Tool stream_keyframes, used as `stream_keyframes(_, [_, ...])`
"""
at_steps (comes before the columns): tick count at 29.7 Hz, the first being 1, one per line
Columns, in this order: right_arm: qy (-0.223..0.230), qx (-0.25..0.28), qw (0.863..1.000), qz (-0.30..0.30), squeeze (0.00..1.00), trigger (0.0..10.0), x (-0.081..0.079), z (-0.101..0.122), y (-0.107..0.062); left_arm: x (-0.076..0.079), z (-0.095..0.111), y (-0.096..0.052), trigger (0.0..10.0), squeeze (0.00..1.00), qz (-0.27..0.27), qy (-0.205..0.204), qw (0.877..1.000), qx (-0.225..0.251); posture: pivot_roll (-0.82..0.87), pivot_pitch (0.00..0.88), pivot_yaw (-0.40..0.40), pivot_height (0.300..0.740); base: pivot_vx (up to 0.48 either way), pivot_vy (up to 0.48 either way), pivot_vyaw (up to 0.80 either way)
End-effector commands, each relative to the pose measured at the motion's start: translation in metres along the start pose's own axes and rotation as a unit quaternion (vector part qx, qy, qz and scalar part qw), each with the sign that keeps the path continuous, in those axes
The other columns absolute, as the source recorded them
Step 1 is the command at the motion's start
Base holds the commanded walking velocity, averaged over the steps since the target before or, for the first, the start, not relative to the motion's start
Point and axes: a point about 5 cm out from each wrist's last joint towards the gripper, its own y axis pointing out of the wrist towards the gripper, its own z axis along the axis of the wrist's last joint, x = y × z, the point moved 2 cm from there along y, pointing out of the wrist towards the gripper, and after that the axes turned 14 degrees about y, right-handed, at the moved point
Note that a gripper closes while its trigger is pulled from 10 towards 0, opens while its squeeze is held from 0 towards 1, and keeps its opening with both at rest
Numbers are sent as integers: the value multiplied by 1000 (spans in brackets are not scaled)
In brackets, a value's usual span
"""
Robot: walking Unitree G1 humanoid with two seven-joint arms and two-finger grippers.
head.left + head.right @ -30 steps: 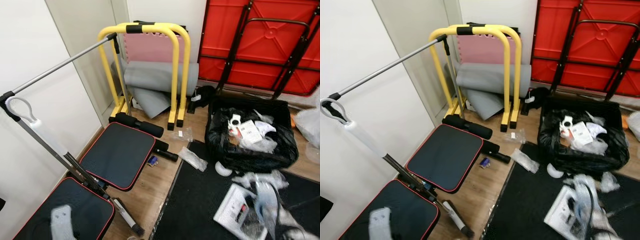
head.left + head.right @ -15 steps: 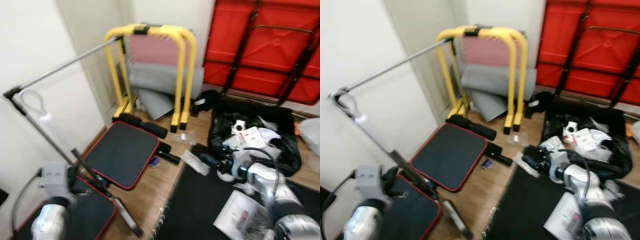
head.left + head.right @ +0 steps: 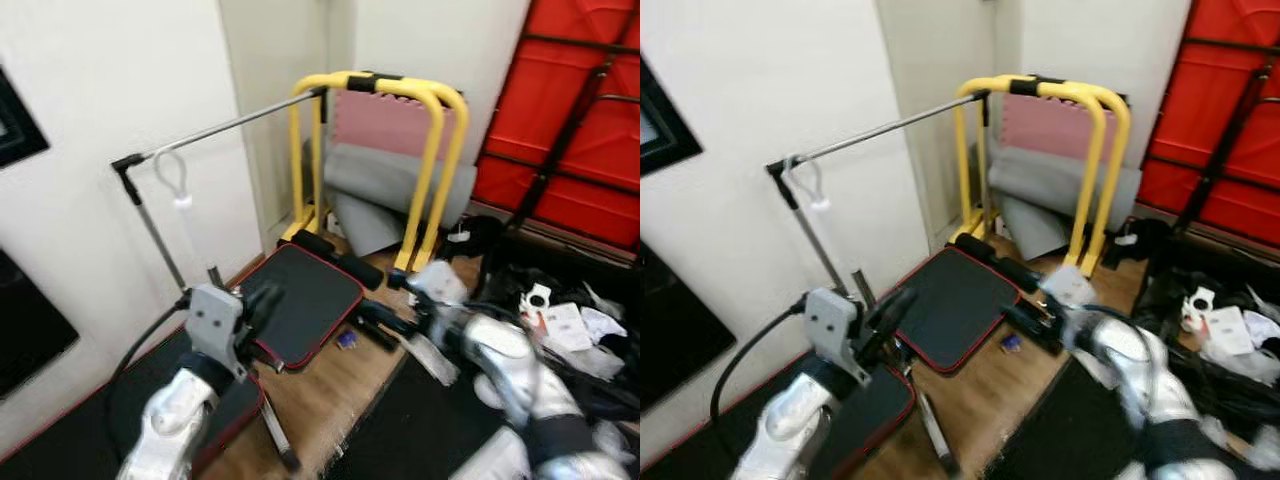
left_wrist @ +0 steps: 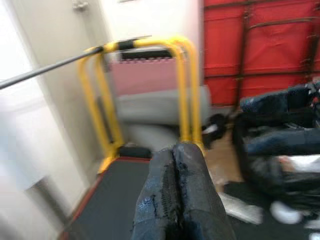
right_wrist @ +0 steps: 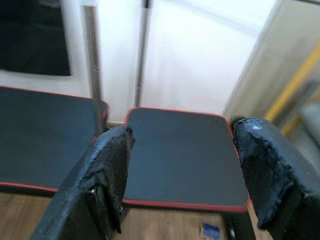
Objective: Sweep floor
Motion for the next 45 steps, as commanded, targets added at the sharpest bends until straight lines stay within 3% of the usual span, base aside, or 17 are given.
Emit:
stream_keyframes(1, [-13, -16, 1000, -14, 0, 10000, 2, 0, -4, 0, -4, -5, 10000, 0, 5, 12, 999, -37, -96, 0, 2, 740, 0, 0, 788])
stream_keyframes(15, [-29, -50, 997, -52, 0, 10000, 2, -2, -2, -2, -6, -6, 10000, 0, 7, 18, 998, -67, -86, 0, -3, 740, 0, 0, 788])
stream_keyframes(17, [-28, -61, 994, -89, 0, 10000, 9, -4, -2, -3, -5, -6, 10000, 0, 9, 16, 997, -69, -86, 0, -3, 740, 0, 0, 788])
stream_keyframes(24, [-23, -76, 988, -130, 0, 10000, 19, -1, -5, -4, -2, -7, 10000, 0, 14, 0, 997, -77, -85, 0, -8, 740, 0, 0, 788])
stream_keyframes(32, [-30, -98, 986, -133, 0, 10000, 15, -4, -3, -8, -1, -7, 10000, 0, 24, -19, 996, -81, -80, 6, -16, 740, 0, 0, 130])
stream_keyframes(41, [82, -58, 975, -196, 0, 10000, 32, -3, 9, -4, 11, -6, 10000, 0, 7, -25, 997, -72, -64, 64, -29, 740, 0, 0, 0])
stream_keyframes(42, [95, -36, 974, -201, 976, 10000, 34, 2, 11, -2, 14, -6, 10000, 0, 4, -25, 997, -70, -56, 84, -30, 740, 0, 0, 0])
stream_keyframes(45, [100, -20, 973, -208, 1000, 10000, 37, 6, 12, -2, 16, -6, 10000, 0, 1, -24, 997, -68, -56, 84, -30, 740, 0, 0, 0])
